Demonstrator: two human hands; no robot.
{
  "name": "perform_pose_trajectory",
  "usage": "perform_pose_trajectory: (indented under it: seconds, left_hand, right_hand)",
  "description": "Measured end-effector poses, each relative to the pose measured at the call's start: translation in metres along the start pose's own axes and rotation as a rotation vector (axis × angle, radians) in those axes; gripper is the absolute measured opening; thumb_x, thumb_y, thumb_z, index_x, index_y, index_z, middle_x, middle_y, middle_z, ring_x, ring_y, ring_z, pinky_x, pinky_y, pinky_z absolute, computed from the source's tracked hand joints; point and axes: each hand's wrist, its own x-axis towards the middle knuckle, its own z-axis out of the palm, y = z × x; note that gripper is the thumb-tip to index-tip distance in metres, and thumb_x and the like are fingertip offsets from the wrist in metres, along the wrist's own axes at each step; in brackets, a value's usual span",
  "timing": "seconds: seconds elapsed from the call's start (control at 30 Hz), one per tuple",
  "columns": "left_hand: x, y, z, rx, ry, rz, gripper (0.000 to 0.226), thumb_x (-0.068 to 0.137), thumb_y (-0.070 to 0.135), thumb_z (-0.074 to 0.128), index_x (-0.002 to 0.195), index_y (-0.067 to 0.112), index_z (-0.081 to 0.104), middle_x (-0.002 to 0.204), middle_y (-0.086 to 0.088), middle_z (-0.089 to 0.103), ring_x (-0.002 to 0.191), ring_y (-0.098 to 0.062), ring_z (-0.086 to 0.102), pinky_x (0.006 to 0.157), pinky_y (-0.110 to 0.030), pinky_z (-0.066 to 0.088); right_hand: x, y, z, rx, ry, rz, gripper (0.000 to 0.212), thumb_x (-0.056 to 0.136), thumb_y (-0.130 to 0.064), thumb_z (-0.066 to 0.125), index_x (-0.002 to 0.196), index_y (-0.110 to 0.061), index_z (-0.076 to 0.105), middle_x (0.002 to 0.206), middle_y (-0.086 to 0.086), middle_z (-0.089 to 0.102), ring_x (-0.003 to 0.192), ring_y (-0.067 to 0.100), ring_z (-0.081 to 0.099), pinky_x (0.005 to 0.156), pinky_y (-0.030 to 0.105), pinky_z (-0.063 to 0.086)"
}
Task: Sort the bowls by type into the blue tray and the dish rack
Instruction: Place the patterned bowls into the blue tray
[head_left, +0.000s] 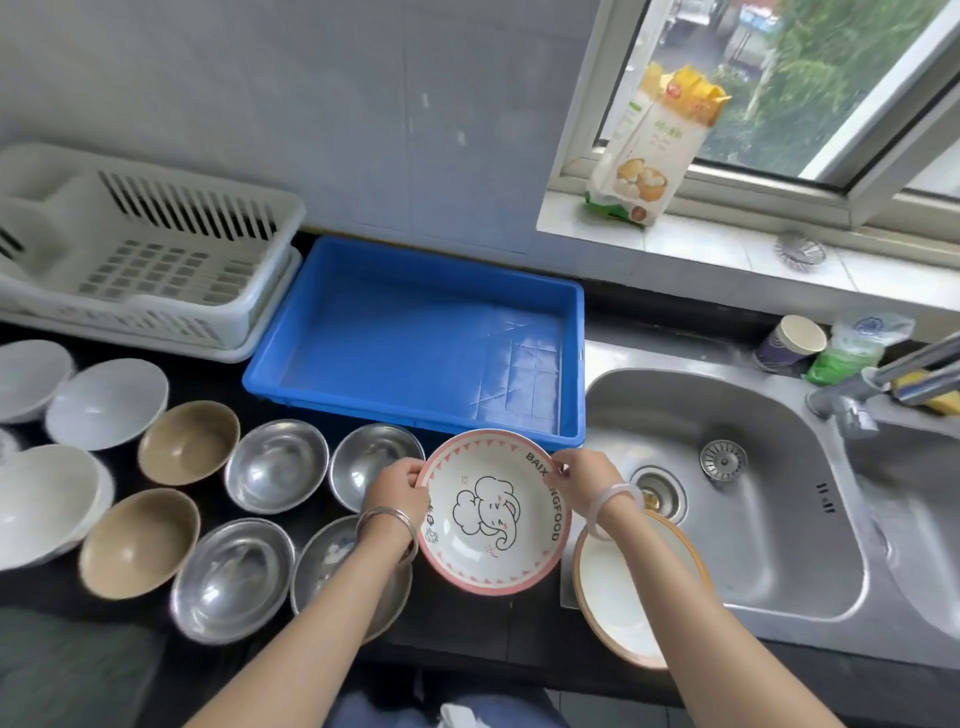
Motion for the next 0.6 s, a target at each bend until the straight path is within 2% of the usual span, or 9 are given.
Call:
perform_pose_trajectory:
  seconds: [0.1,0.2,0.23,0.3,0.37,0.43,0.57,0.6]
  left_hand:
    - [0.003,0.008,-0.013,-0.044,0.026,0.016,0.022,0.083,0.003,0.055,0.098,0.014,0.067,0.094,-0.001,0.071,0.071,-0.008,0.059,0.06,-0.019,0.046]
    - [0.006,0.018,-0.027,-0.136,0.079,0.011,0.011,0.081,0.017,0.064,0.091,0.016,0.069,0.082,0.004,0.07,0.066,-0.003,0.06,0.053,-0.011,0.044]
    - [0.007,0.02,-0.032,-0.154,0.104,0.011,0.007,0.081,0.024,0.066,0.085,0.019,0.068,0.078,0.007,0.068,0.066,-0.003,0.061,0.056,-0.014,0.046]
    - [0.011,0.024,-0.042,-0.177,0.138,0.024,0.011,0.081,0.032,0.065,0.081,0.021,0.066,0.08,0.006,0.068,0.074,-0.01,0.063,0.071,-0.024,0.049]
    - [0.016,0.027,-0.051,-0.228,0.153,0.035,0.015,0.083,0.029,0.063,0.09,0.016,0.068,0.088,0.001,0.068,0.083,-0.016,0.062,0.081,-0.03,0.05]
    - [0.023,0.03,-0.06,-0.284,0.149,0.04,0.019,0.086,0.022,0.059,0.1,0.012,0.066,0.095,-0.002,0.067,0.086,-0.019,0.061,0.08,-0.031,0.05]
    - [0.047,0.031,-0.079,-0.449,0.096,-0.038,0.019,0.089,0.018,0.054,0.105,0.013,0.062,0.097,-0.01,0.065,0.085,-0.029,0.064,0.077,-0.046,0.057]
    - [0.056,0.031,-0.084,-0.463,0.099,-0.044,0.018,0.088,0.018,0.054,0.104,0.013,0.061,0.095,-0.01,0.065,0.084,-0.029,0.064,0.077,-0.046,0.058]
  right_hand:
    - [0.0,-0.008,-0.017,0.029,0.017,-0.04,0.018,0.088,-0.025,0.056,0.088,-0.013,0.07,0.078,0.005,0.066,0.07,0.023,0.059,0.06,0.029,0.046]
    - [0.001,-0.019,-0.035,0.123,0.023,-0.051,0.016,0.087,-0.023,0.058,0.092,-0.014,0.07,0.087,0.008,0.07,0.076,0.026,0.067,0.074,0.038,0.057]
    - [0.002,-0.023,-0.04,0.155,0.027,-0.058,0.016,0.087,-0.022,0.058,0.092,-0.014,0.07,0.087,0.008,0.071,0.078,0.027,0.068,0.077,0.041,0.057]
    - [0.005,-0.032,-0.049,0.194,0.037,-0.068,0.015,0.087,-0.022,0.057,0.089,-0.014,0.07,0.086,0.008,0.07,0.078,0.026,0.069,0.076,0.042,0.058]
    - [0.008,-0.044,-0.055,0.231,0.044,-0.067,0.013,0.087,-0.02,0.057,0.082,-0.015,0.067,0.081,0.006,0.068,0.069,0.023,0.069,0.065,0.035,0.06]
    - [0.015,-0.056,-0.057,0.323,0.049,-0.043,0.013,0.088,-0.017,0.056,0.081,-0.014,0.066,0.08,0.006,0.068,0.061,0.019,0.068,0.052,0.026,0.057]
    - [0.036,-0.084,-0.054,0.463,0.071,0.004,0.015,0.089,-0.015,0.055,0.085,-0.009,0.068,0.07,0.005,0.069,0.056,0.016,0.068,0.054,0.023,0.057]
    - [0.044,-0.093,-0.052,0.495,0.08,0.02,0.015,0.089,-0.016,0.056,0.087,-0.008,0.068,0.068,0.005,0.069,0.054,0.015,0.068,0.052,0.022,0.056]
